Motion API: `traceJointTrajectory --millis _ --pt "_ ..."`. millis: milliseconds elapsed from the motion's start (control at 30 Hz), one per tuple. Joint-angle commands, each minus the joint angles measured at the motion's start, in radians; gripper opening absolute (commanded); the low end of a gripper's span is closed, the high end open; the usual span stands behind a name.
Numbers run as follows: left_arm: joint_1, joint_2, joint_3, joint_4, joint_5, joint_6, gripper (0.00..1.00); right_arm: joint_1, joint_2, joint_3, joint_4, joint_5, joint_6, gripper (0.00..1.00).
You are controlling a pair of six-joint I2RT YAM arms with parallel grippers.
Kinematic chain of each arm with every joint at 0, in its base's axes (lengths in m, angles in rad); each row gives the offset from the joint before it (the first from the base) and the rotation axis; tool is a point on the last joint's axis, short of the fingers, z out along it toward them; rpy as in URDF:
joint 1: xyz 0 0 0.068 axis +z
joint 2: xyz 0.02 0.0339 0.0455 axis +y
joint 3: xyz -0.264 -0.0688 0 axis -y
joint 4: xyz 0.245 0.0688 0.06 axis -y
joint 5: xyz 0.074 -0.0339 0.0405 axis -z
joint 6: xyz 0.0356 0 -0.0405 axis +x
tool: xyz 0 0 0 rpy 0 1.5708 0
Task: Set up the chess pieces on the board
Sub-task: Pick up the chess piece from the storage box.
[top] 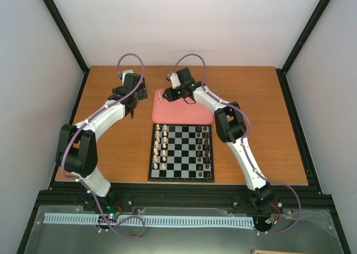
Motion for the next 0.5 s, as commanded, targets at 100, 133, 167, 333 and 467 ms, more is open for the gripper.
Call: traceJointTrajectory --millis 100,133,167,333,467 --pt "-0.010 -0.009 0.039 0.010 -0.006 0.019 1.00 0.001 0.123 0.197 -0.079 -0.008 0.008 0.54" --pt "-0.010 -0.009 0.039 0.010 -0.007 0.019 1.00 0.002 0.124 0.191 -0.070 -0.012 0.017 0.54" --pt "-0.011 -0.009 0.039 0.010 -0.005 0.018 1.00 0.003 0.126 0.189 -0.066 -0.011 0.025 0.54" --pt "-0.012 -0.003 0.043 0.010 0.002 0.018 1.00 0.028 0.131 0.190 -0.058 0.010 0.043 0.55" --pt "-0.012 -0.007 0.040 0.010 0.002 0.018 1.00 0.057 0.132 0.197 -0.054 0.076 0.046 0.55"
